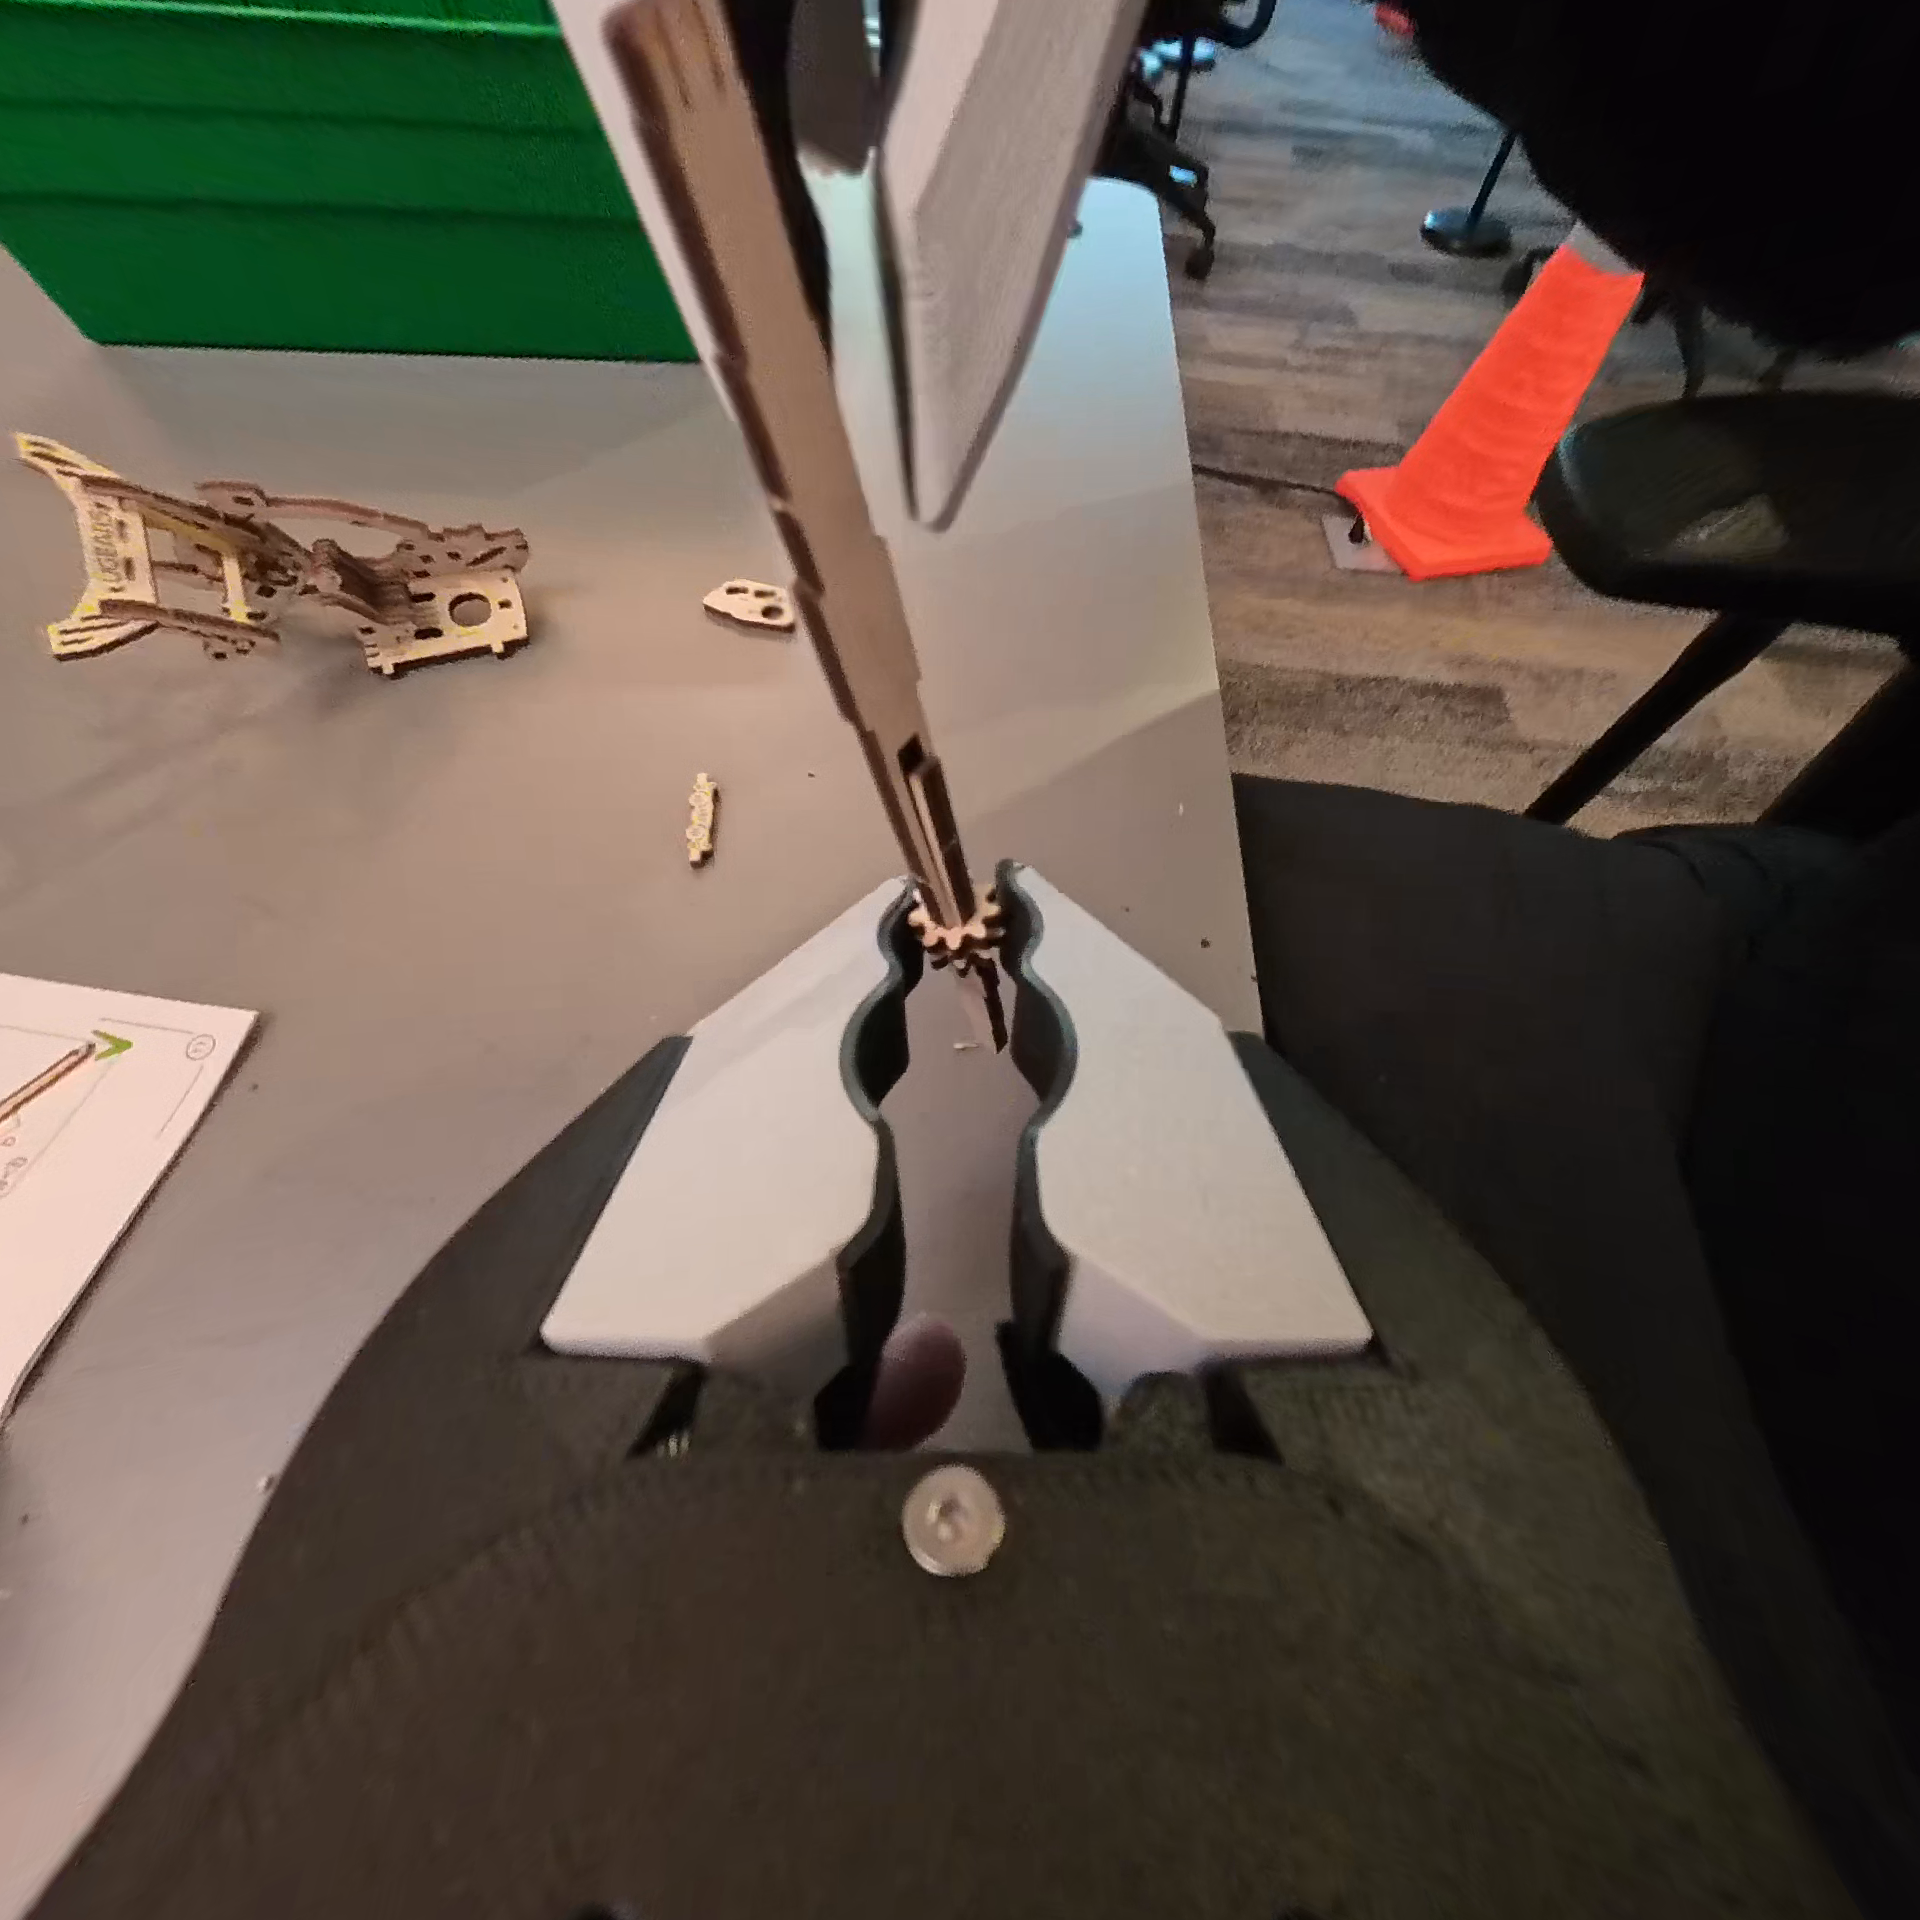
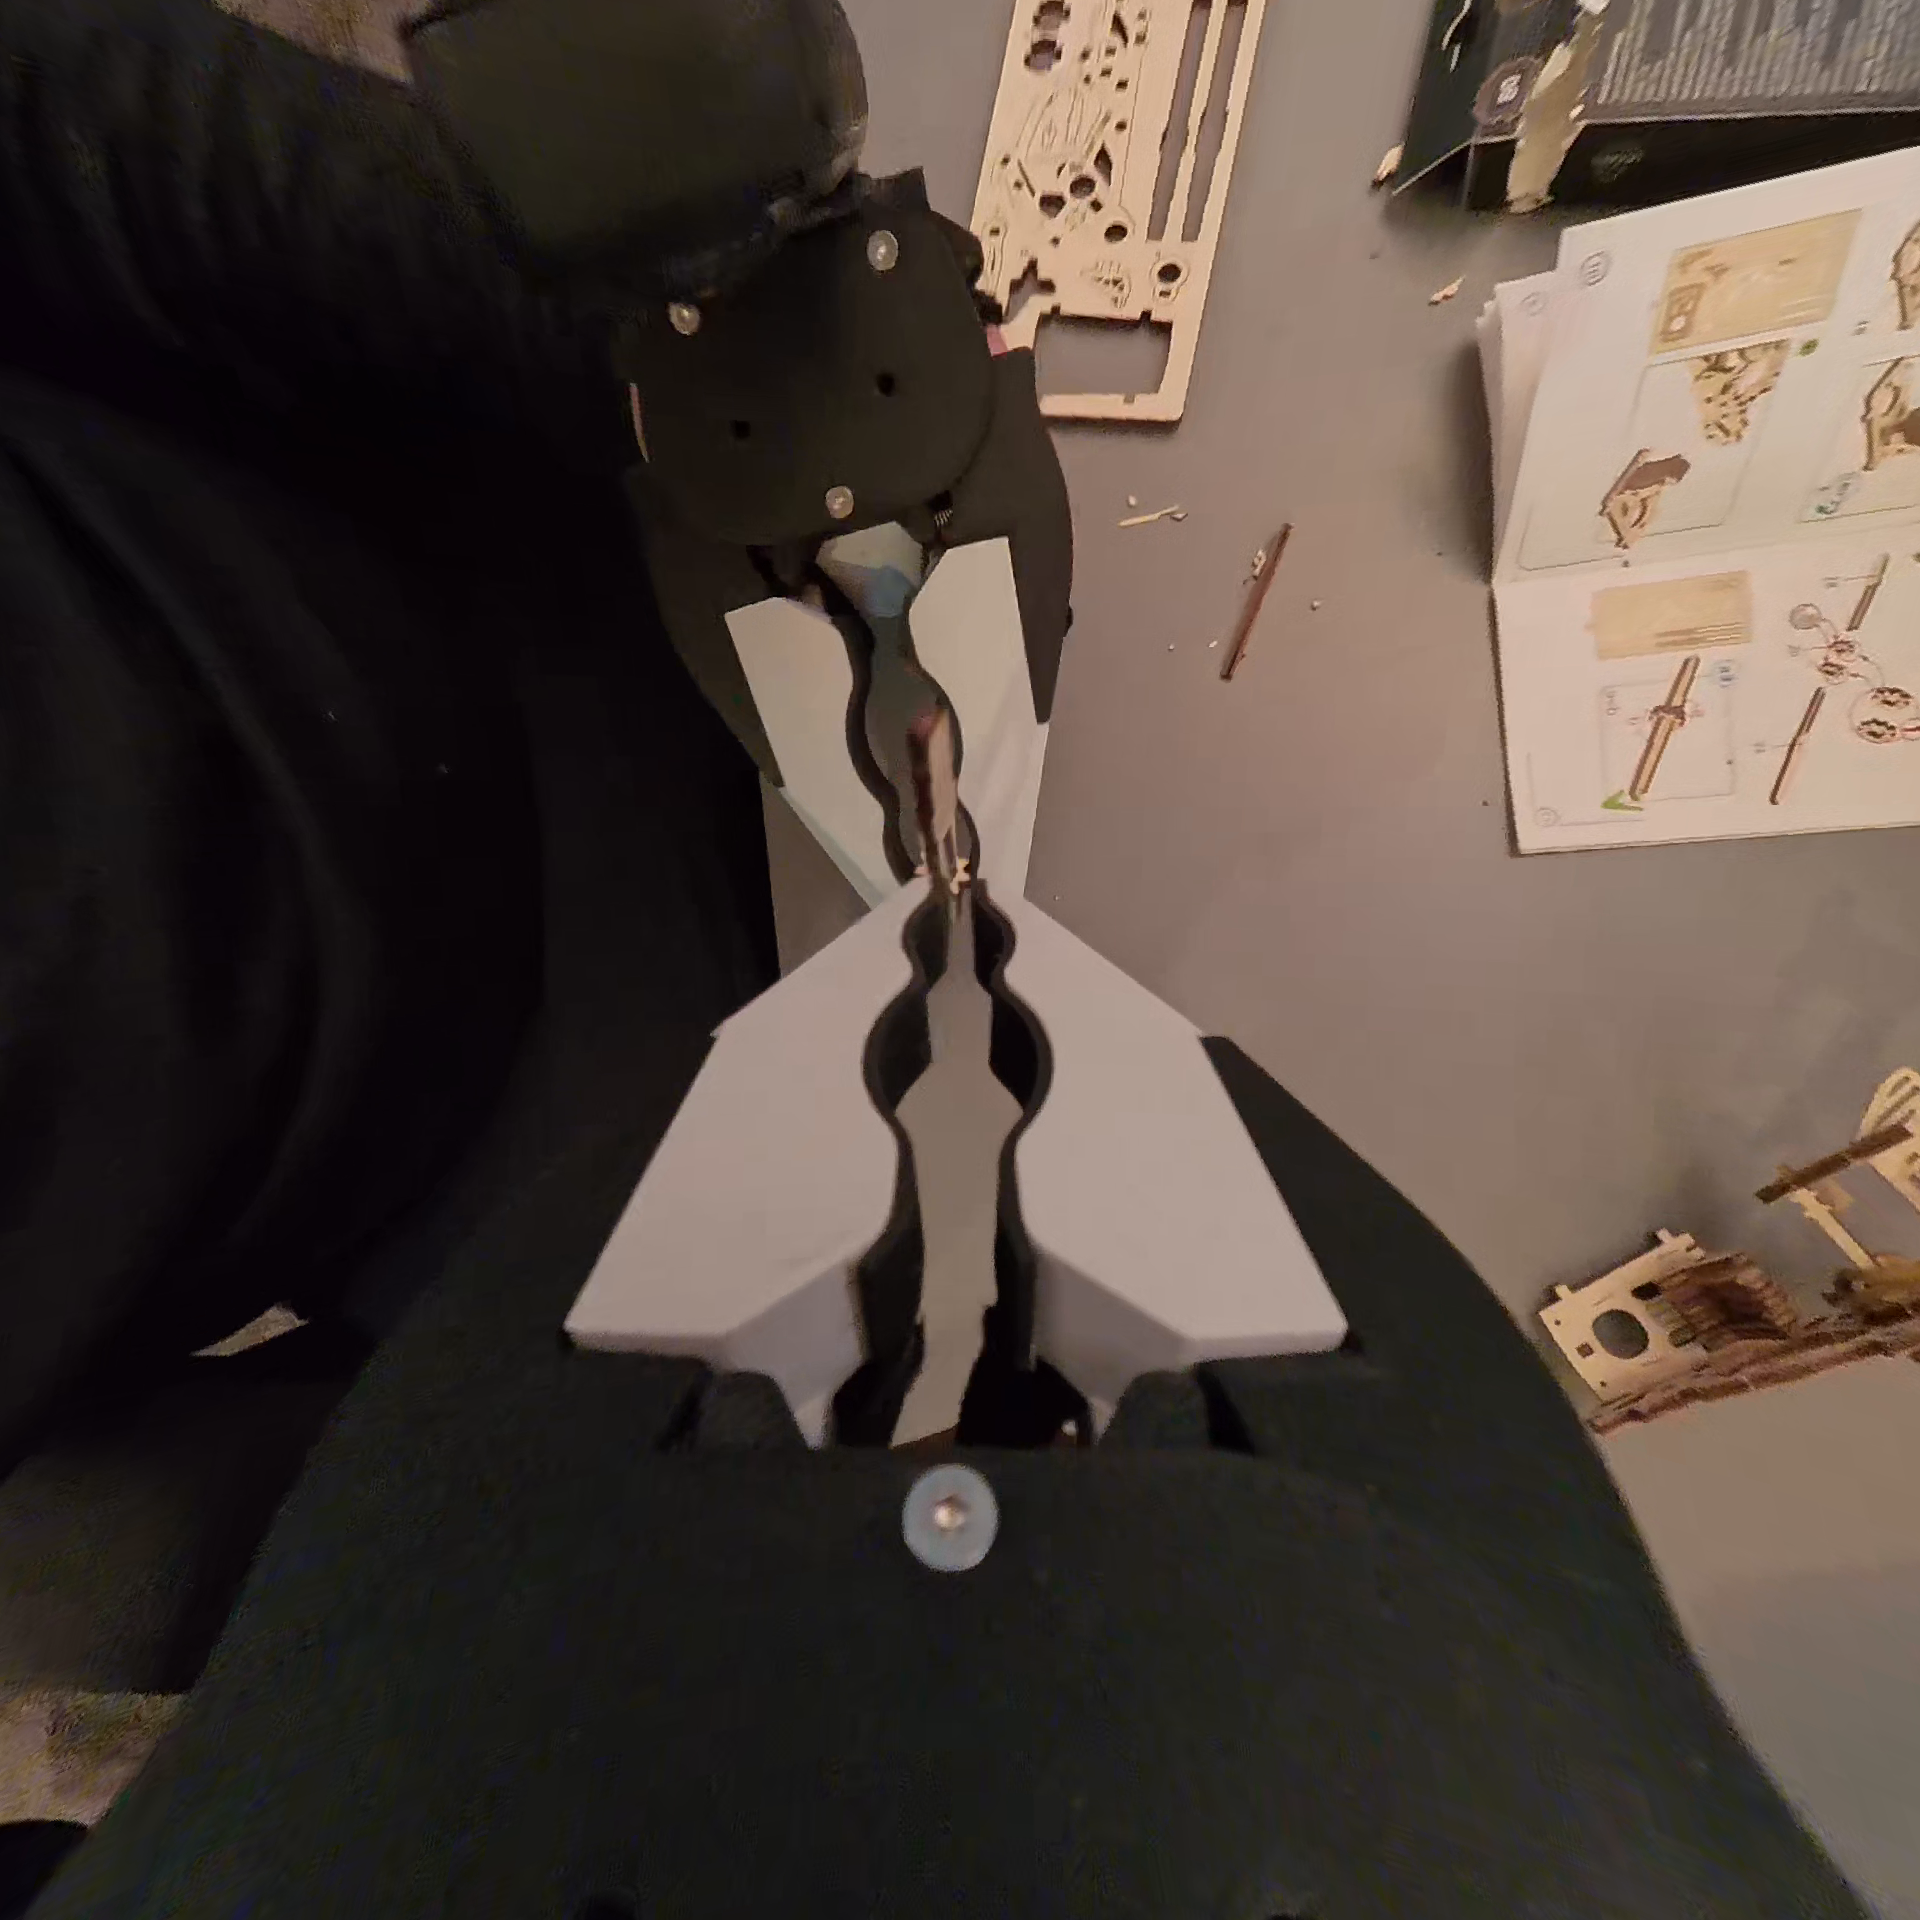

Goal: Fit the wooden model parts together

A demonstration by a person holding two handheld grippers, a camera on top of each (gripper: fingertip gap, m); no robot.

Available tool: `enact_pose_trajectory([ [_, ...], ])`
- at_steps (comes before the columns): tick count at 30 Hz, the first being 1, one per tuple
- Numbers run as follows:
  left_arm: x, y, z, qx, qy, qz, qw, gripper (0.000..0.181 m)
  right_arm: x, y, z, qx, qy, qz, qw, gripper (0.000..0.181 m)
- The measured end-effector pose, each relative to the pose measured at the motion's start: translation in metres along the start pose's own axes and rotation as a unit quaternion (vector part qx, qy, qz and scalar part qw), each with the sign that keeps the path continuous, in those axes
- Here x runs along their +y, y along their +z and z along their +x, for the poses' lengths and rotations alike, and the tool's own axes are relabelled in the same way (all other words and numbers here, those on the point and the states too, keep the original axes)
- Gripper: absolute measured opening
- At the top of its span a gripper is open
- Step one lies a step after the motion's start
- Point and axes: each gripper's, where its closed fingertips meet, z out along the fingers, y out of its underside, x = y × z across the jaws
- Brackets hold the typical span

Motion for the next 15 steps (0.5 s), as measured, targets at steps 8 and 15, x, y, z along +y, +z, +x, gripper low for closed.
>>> enact_pose_trajectory([
  [8, -0.043, -0.027, -0.017, -0.02, -0.119, 0.185, 0.975, 0.011, 0.014, -0.003, -0.01, 0.005, 0.045, 0.111, 0.993, 0.026],
  [15, -0.068, -0.04, -0.023, -0.001, -0.18, 0.293, 0.939, 0.011, 0.016, 0.031, 0.0, 0.078, 0.024, 0.169, 0.982, 0.034],
])
